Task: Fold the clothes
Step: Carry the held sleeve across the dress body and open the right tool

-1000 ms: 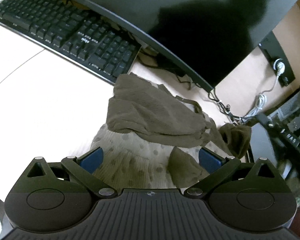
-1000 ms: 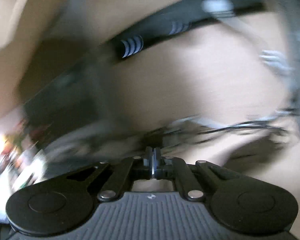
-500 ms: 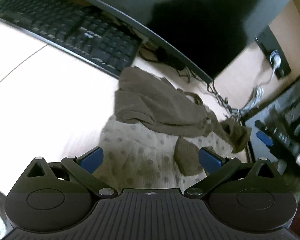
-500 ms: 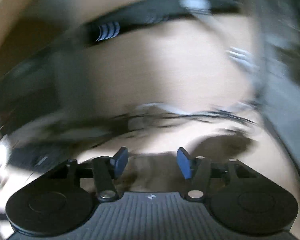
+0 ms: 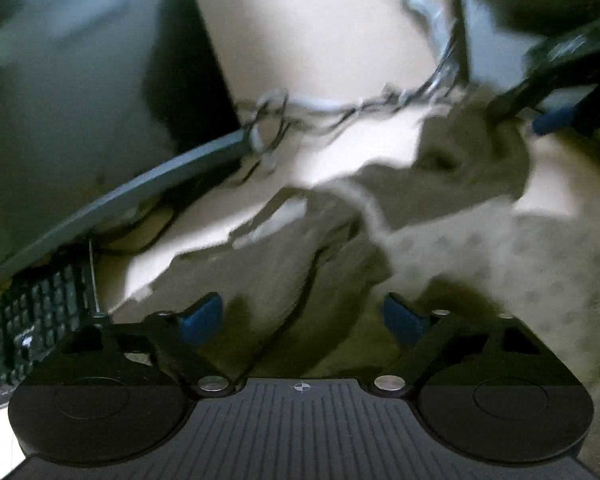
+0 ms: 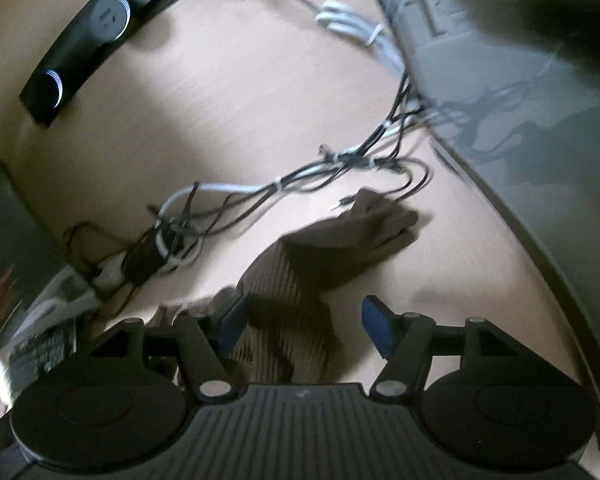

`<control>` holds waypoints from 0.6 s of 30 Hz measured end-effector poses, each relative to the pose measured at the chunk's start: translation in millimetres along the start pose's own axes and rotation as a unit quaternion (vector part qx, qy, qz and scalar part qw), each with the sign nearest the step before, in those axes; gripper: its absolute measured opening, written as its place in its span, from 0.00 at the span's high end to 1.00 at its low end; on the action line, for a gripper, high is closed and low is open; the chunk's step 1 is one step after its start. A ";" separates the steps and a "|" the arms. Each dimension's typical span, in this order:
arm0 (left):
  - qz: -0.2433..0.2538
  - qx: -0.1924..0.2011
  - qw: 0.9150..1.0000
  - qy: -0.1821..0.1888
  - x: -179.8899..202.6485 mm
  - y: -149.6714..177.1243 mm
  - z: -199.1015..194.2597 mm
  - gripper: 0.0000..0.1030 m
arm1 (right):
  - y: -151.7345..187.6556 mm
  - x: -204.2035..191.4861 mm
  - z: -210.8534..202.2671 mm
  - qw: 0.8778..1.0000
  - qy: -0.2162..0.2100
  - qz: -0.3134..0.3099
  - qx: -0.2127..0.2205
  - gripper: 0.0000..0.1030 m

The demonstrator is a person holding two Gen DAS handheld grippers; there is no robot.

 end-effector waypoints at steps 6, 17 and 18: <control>-0.071 -0.011 0.997 -0.035 -29.1 -3.6 14.3 0.87 | -4.6 7.5 13.1 0.998 -0.038 0.045 -0.022 0.35; -0.209 0.030 0.977 0.024 -15.7 -39.3 11.6 0.80 | -6.7 14.7 41.3 0.996 -0.029 0.078 -0.015 0.35; -0.207 0.017 0.978 0.032 -9.1 -32.2 18.6 0.70 | -5.5 14.9 43.3 0.996 -0.027 0.080 -0.017 0.35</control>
Point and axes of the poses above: each gripper's, at about its wrist camera, not at the fingertips, and z roughly the way its jaws point, x to its right, y to its underside, the point moved 5 cm from there along z, roughly the way its jaws point, and after that the axes turned 14 degrees about x, right-handed, at the moved point
